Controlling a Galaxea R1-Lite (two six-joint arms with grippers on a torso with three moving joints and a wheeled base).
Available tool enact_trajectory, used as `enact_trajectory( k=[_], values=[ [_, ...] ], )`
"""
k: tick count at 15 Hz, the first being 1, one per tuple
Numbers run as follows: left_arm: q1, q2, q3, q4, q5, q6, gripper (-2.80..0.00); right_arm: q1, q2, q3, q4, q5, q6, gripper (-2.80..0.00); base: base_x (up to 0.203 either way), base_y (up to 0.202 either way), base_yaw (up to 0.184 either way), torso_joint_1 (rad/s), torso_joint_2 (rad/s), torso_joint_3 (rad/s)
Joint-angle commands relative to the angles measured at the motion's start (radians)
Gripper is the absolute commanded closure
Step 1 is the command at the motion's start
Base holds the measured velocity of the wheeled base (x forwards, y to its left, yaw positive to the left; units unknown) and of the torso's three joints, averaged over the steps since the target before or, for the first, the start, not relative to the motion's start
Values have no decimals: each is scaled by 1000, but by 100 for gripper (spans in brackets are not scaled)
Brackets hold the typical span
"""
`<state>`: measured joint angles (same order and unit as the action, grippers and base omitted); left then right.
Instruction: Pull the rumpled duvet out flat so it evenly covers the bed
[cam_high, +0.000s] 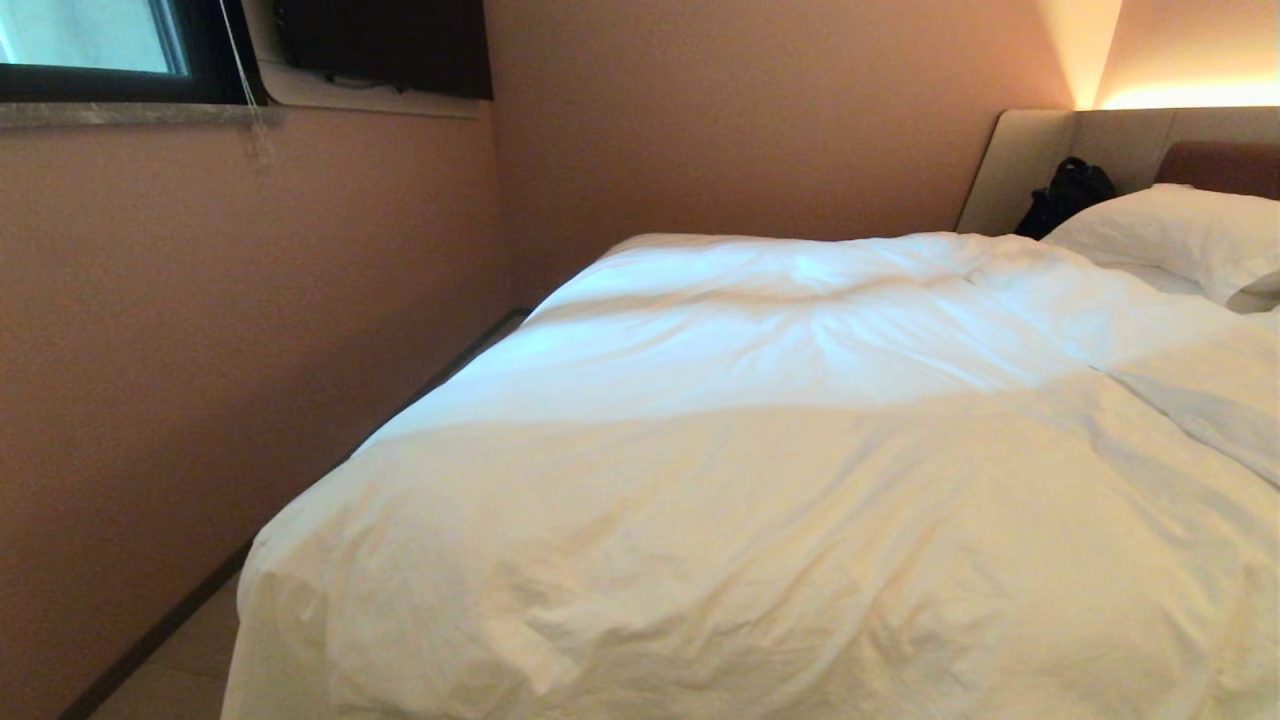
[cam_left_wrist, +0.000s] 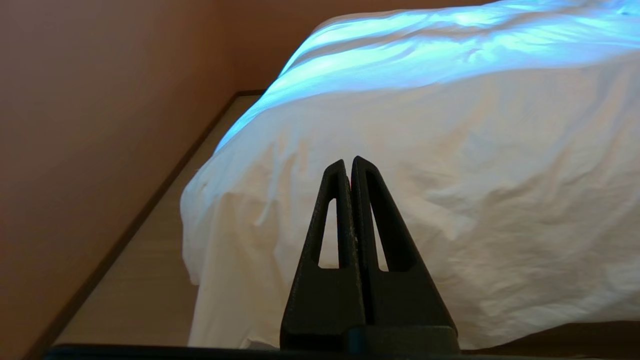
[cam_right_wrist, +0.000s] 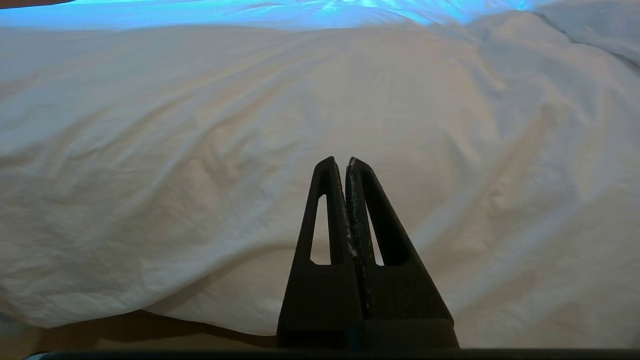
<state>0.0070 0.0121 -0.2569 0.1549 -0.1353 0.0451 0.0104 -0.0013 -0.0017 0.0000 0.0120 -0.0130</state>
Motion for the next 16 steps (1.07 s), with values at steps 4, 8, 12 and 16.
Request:
enact_trajectory(
  k=[4, 8, 12, 16],
  values=[
    [1, -11, 40, -7, 89, 48, 0, 0, 1, 0, 0, 0, -1, 0, 0, 0, 0, 0, 0, 0],
    [1, -11, 149, -161, 162, 92, 0, 0, 1, 0, 0, 0, -1, 0, 0, 0, 0, 0, 0, 0],
    [1, -11, 218, -215, 178, 90, 0, 0, 1, 0, 0, 0, -1, 0, 0, 0, 0, 0, 0, 0],
    [1, -11, 243, -206, 164, 51, 0, 0, 1, 0, 0, 0, -1, 0, 0, 0, 0, 0, 0, 0]
  ],
)
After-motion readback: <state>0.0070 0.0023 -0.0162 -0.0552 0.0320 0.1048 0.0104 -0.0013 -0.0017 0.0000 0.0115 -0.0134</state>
